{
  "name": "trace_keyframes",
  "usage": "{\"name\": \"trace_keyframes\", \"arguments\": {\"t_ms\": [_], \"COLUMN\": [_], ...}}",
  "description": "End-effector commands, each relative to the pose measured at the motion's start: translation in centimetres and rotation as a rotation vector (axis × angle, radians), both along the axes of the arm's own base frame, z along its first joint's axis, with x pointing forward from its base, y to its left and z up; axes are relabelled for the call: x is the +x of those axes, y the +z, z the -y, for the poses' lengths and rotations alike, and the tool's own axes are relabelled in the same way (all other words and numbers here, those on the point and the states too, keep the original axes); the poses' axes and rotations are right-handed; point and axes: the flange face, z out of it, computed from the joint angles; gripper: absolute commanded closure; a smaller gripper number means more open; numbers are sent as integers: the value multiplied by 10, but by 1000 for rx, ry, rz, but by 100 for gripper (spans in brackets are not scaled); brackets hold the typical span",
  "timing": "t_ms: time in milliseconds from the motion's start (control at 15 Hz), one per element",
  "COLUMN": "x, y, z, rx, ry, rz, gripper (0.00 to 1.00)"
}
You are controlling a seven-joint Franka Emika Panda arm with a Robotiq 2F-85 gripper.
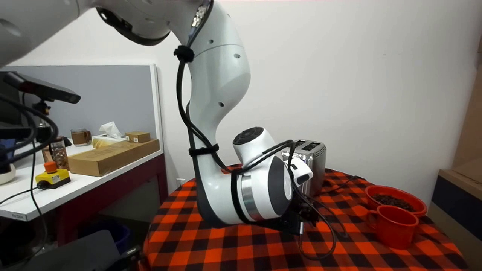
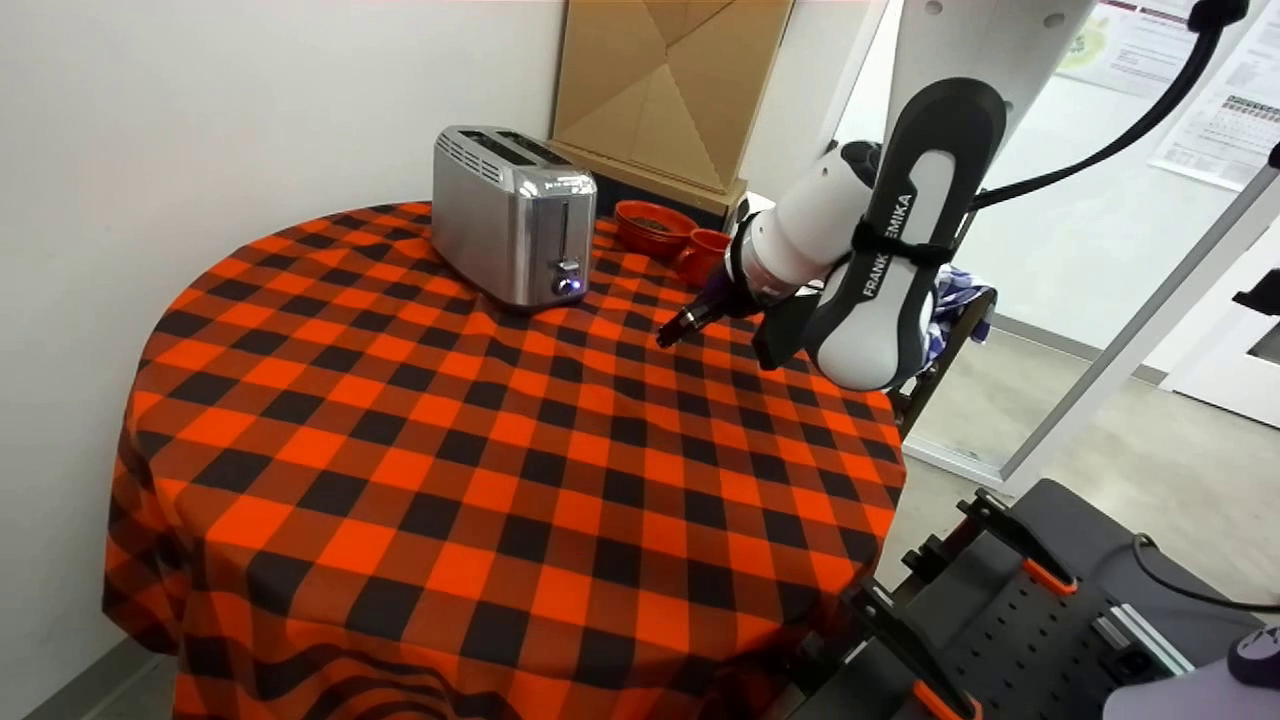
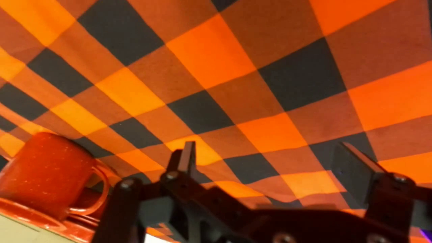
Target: Push the lever on the toaster up
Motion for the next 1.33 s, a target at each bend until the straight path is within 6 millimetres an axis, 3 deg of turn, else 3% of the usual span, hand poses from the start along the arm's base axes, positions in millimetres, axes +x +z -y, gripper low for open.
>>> {"name": "trace_keyframes", "arguments": {"t_ms": [0, 333, 600, 1267], "x": [5, 19, 36, 89], "y": [-3, -2, 14, 33], "z": [12, 14, 10, -15], "rx": [110, 199, 217, 175], "ry": [-36, -12, 13, 22], "rz": [96, 124, 149, 76], "gripper": [0, 0, 0, 0]}}
